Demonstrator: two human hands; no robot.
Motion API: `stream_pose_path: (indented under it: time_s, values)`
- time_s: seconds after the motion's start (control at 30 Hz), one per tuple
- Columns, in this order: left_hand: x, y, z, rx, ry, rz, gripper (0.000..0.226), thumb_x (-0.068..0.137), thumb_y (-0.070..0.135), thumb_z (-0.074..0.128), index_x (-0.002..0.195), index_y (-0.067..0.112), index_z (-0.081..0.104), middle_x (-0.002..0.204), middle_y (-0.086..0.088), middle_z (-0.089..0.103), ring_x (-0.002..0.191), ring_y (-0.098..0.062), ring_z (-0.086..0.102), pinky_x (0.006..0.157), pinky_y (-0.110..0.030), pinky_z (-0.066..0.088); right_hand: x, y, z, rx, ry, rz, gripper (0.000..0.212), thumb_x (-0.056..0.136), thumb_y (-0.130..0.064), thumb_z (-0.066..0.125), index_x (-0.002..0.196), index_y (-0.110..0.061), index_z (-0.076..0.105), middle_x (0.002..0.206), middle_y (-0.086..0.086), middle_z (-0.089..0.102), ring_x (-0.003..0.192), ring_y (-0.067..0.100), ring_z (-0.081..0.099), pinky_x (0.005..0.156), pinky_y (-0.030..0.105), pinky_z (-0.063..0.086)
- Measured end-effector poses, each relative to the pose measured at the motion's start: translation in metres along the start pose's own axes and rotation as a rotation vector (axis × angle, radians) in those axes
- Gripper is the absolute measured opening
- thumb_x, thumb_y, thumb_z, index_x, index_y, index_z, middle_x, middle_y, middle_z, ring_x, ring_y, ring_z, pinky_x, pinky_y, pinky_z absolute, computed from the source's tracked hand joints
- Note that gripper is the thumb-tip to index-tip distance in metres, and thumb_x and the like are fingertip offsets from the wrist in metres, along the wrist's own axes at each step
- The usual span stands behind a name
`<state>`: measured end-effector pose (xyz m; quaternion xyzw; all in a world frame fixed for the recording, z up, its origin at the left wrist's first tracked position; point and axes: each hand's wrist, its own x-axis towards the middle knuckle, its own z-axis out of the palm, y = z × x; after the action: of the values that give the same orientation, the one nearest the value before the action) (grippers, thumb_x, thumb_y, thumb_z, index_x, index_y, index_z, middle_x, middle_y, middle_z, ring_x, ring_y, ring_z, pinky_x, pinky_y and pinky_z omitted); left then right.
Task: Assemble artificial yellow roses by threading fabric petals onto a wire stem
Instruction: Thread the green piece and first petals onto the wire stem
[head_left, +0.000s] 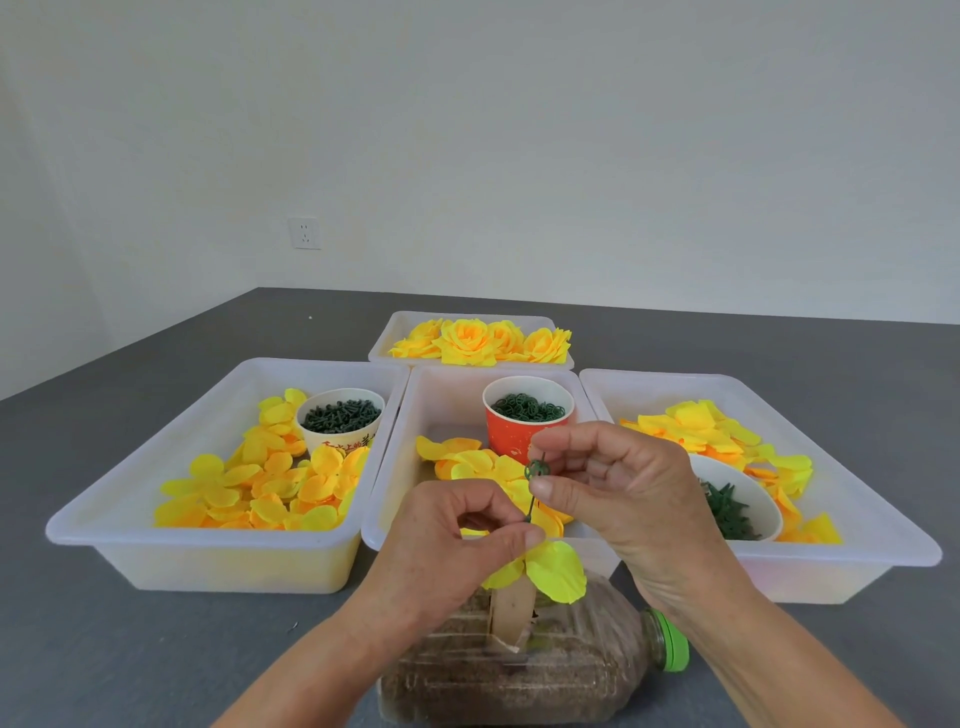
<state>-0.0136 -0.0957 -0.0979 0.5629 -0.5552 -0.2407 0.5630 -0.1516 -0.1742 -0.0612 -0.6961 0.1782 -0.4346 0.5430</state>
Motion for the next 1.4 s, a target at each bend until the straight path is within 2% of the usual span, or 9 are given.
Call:
stream_pose_path:
  time_s: [0.5, 0.7, 0.83, 0.93, 1.17, 1.27, 1.4]
  values:
    - [-0.003, -0.001, -0.001, 0.018, 0.003, -0.011, 0.013, 0.071, 0.013, 0.078, 0.066, 0.022, 0.070, 0.066, 0.006, 0.069, 0.068, -0.004, 0.061, 0.067, -0.016, 0.047, -0.010, 0.010, 0.000, 0.011, -0.006, 0.060, 0.030, 0.066, 0.009, 0.075, 0.080, -0.018, 0.073, 0.081, 0.003, 0.074, 0.076, 0.010, 0.067, 0.070, 0.023, 0.055]
    - [-0.008, -0.004, -0.002, 0.062, 0.026, -0.054, 0.013, 0.068, 0.020, 0.081, 0.077, 0.024, 0.074, 0.079, 0.006, 0.072, 0.084, -0.014, 0.066, 0.082, -0.031, 0.053, -0.015, 0.017, 0.000, -0.003, 0.001, 0.092, 0.026, 0.064, 0.003, 0.077, 0.080, -0.017, 0.073, 0.082, 0.001, 0.074, 0.076, 0.008, 0.067, 0.070, 0.025, 0.054]
    - [-0.010, -0.004, -0.002, 0.081, 0.038, -0.035, 0.019, 0.063, 0.029, 0.082, 0.079, 0.031, 0.071, 0.075, 0.012, 0.071, 0.076, -0.004, 0.063, 0.075, -0.019, 0.050, -0.019, 0.021, 0.002, -0.024, 0.000, 0.142, 0.027, 0.065, 0.003, 0.078, 0.075, -0.023, 0.076, 0.083, 0.002, 0.073, 0.077, 0.011, 0.067, 0.070, 0.028, 0.054]
    - [-0.010, -0.005, -0.002, 0.062, 0.058, -0.046, 0.027, 0.054, 0.041, 0.078, 0.079, 0.033, 0.069, 0.073, 0.012, 0.070, 0.073, -0.003, 0.062, 0.073, -0.019, 0.050, -0.021, 0.022, 0.002, -0.020, 0.002, 0.169, 0.029, 0.064, -0.001, 0.079, 0.076, -0.027, 0.076, 0.083, 0.001, 0.073, 0.078, 0.011, 0.067, 0.069, 0.026, 0.053]
    - [-0.011, -0.009, -0.003, 0.069, 0.062, -0.046, 0.025, 0.055, 0.040, 0.078, 0.076, 0.032, 0.070, 0.072, 0.010, 0.069, 0.072, -0.006, 0.060, 0.073, -0.028, 0.051, -0.022, 0.020, 0.004, -0.037, -0.015, 0.171, 0.027, 0.064, -0.004, 0.080, 0.076, -0.028, 0.076, 0.082, -0.002, 0.073, 0.077, 0.009, 0.068, 0.065, 0.020, 0.052]
    - [-0.011, -0.008, -0.002, 0.072, 0.056, -0.039, 0.023, 0.055, 0.041, 0.077, 0.076, 0.034, 0.070, 0.071, 0.013, 0.069, 0.071, -0.004, 0.060, 0.073, -0.025, 0.051, -0.019, 0.016, 0.003, -0.100, -0.022, 0.165, 0.031, 0.065, -0.002, 0.079, 0.071, -0.032, 0.075, 0.080, -0.005, 0.073, 0.075, 0.007, 0.067, 0.064, 0.019, 0.052]
    - [-0.010, -0.008, -0.001, 0.077, 0.073, -0.044, 0.017, 0.064, 0.027, 0.081, 0.077, 0.032, 0.070, 0.072, 0.013, 0.069, 0.073, -0.005, 0.061, 0.073, -0.024, 0.050, -0.020, 0.013, 0.005, -0.097, -0.014, 0.179, 0.028, 0.064, 0.003, 0.079, 0.066, -0.025, 0.074, 0.076, 0.000, 0.073, 0.072, 0.010, 0.066, 0.063, 0.023, 0.055]
